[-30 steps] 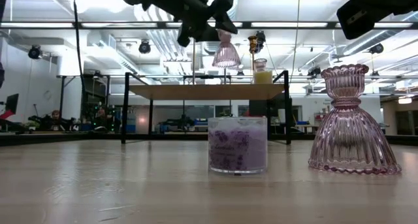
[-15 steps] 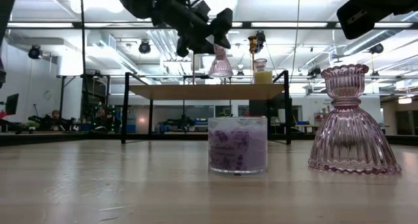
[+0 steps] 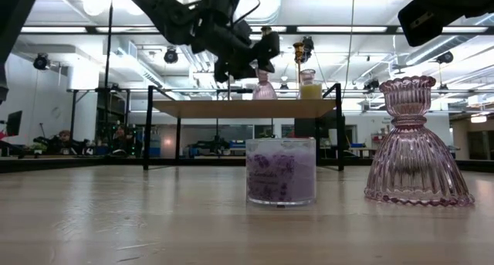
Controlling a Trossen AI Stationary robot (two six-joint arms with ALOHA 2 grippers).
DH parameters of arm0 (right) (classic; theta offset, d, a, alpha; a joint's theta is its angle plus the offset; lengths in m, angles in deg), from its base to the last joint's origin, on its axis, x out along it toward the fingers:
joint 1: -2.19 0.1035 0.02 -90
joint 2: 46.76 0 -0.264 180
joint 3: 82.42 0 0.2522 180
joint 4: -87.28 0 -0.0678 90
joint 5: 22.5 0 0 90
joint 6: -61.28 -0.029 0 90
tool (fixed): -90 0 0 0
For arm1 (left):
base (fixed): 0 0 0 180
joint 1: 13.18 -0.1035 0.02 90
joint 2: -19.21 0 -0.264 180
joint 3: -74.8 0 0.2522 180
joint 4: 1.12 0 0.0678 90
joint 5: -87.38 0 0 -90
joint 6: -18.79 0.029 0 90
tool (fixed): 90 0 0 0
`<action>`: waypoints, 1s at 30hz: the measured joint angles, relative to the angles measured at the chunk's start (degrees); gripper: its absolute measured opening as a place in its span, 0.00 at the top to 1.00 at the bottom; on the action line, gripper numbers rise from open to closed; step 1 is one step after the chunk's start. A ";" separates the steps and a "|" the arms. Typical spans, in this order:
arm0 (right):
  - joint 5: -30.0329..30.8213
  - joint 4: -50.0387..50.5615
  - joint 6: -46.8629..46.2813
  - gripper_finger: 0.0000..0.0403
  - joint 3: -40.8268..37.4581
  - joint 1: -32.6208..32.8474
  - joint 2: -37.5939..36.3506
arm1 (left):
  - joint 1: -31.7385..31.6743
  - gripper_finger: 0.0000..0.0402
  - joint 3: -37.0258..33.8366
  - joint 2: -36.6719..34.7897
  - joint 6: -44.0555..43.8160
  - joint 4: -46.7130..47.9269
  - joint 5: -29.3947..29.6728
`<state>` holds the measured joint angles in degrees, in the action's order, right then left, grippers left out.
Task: Pick & Place candle stick holders
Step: Put the left purple candle holder on the shelf aligned with the other purple candle holder
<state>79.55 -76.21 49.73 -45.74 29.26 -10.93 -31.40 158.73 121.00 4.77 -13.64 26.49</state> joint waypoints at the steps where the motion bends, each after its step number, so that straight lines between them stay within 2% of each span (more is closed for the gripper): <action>1: 0.00 -0.02 -0.02 0.98 0.00 0.01 -0.01 | -0.19 0.55 0.00 0.44 0.02 -0.55 0.00; 15: 0.00 -0.02 -0.02 0.98 0.00 0.01 -0.01 | -1.66 0.55 0.00 2.36 0.17 -3.90 -0.03; 30: 0.00 -0.02 -0.02 0.98 0.00 0.02 -0.02 | -2.13 0.55 0.00 2.38 0.17 -4.59 -4.20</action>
<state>79.55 -76.23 49.71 -45.74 29.28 -10.95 -33.54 158.73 123.37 4.94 -18.23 22.29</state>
